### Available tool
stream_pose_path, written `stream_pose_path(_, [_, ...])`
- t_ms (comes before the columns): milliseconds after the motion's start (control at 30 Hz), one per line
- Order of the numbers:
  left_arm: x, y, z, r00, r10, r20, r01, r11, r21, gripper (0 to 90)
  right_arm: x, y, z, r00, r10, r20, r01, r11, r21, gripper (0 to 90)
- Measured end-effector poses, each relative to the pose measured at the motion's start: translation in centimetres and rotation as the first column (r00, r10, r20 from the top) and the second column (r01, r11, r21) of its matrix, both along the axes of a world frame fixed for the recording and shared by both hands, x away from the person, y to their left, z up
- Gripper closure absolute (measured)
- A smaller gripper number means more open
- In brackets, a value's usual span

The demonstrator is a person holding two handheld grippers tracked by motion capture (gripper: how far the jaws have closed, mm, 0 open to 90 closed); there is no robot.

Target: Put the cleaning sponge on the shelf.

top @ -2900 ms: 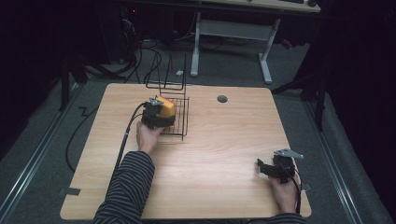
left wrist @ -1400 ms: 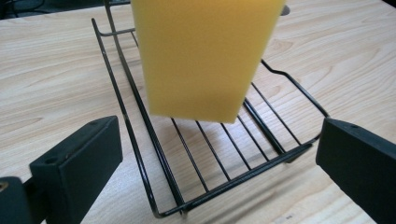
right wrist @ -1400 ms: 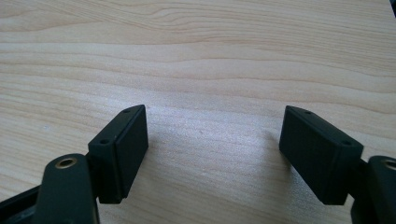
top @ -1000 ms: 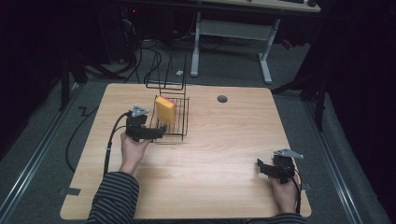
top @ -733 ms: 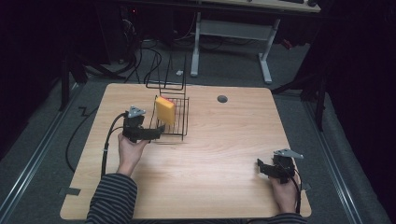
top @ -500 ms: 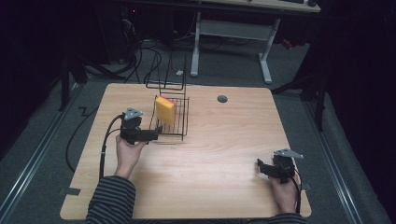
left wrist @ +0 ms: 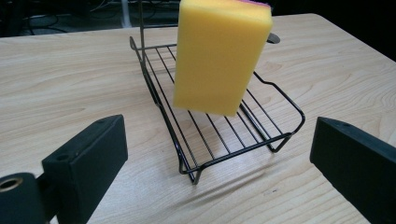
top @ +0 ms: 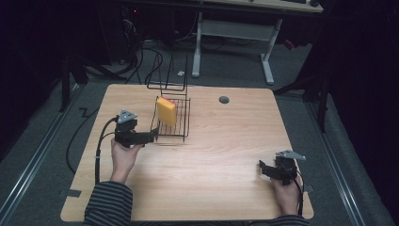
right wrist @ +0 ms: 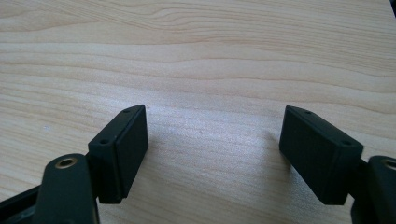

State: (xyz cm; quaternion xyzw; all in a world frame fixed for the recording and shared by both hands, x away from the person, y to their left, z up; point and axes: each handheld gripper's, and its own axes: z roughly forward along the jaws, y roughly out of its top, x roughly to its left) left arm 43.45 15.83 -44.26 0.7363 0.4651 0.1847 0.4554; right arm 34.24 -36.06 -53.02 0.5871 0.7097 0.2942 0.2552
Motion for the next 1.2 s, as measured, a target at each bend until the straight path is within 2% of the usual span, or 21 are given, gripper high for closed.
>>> stream_pose_path(167, [-0.4,0.5,0.0,0.9999,0.013,0.006,-0.013,0.9995,-0.027,5.4,0.0,0.0,0.0,1.0,0.0,0.0,0.0,1.0,0.0,24.0])
stream_pose_path(367, [-1.2,1.0,0.0,0.9996,0.024,0.017,-0.023,0.9992,-0.034,5.5,0.0,0.0,0.0,1.0,0.0,0.0,0.0,1.0,0.0,24.0])
stream_pose_path(667, [-1.9,1.9,-0.1,0.9993,0.035,0.011,-0.034,0.9982,-0.049,5.9,0.0,0.0,0.0,1.0,-0.001,0.001,0.001,1.0,0.0,24.0])
stream_pose_path(900, [-2.5,3.0,0.0,0.9984,0.054,0.015,-0.054,0.9977,-0.041,6.2,0.0,0.0,0.0,1.0,-0.001,0.001,0.001,1.0,0.0,24.0])
stream_pose_path(1200, [-3.9,4.9,0.3,0.9968,0.076,0.026,-0.074,0.9954,-0.061,6.8,0.0,0.0,0.0,1.0,-0.001,0.0,0.001,1.0,0.0,24.0])
